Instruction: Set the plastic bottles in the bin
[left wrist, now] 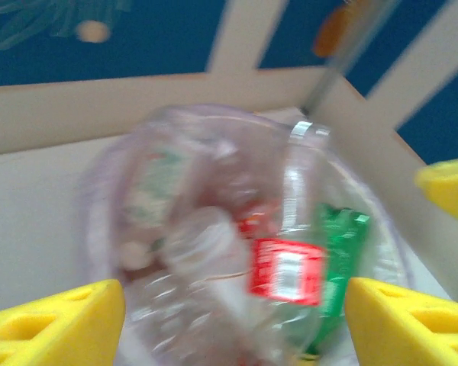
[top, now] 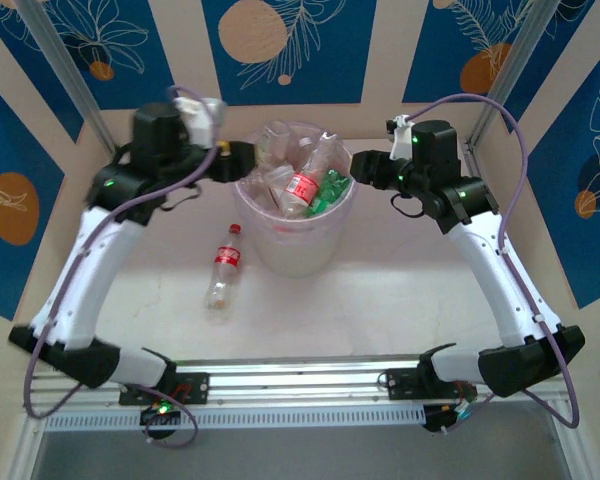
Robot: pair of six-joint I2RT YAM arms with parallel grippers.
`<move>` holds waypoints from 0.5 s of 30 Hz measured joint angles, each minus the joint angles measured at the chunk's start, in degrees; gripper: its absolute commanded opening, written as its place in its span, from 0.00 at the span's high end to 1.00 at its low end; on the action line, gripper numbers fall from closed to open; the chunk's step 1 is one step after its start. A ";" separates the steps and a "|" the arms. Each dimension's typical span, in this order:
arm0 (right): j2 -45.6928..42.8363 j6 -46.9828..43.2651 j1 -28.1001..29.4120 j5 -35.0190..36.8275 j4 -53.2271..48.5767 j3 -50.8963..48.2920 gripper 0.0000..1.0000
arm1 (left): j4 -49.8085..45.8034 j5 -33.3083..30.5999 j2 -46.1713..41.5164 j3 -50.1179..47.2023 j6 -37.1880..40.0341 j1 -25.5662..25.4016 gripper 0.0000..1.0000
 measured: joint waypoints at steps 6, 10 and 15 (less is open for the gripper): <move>-0.09 0.72 -0.20 -1.16 0.57 -1.40 0.47 | -3.72 -1.66 -10.67 -16.35 -1.09 9.79 0.22; -0.09 0.85 -0.20 -1.46 0.59 -2.21 0.47 | -5.03 -2.16 -11.39 -28.55 -2.03 10.38 0.21; -0.26 0.87 -0.68 -1.68 0.52 -3.32 0.47 | -3.65 -1.86 -10.45 -42.75 -5.05 10.58 0.19</move>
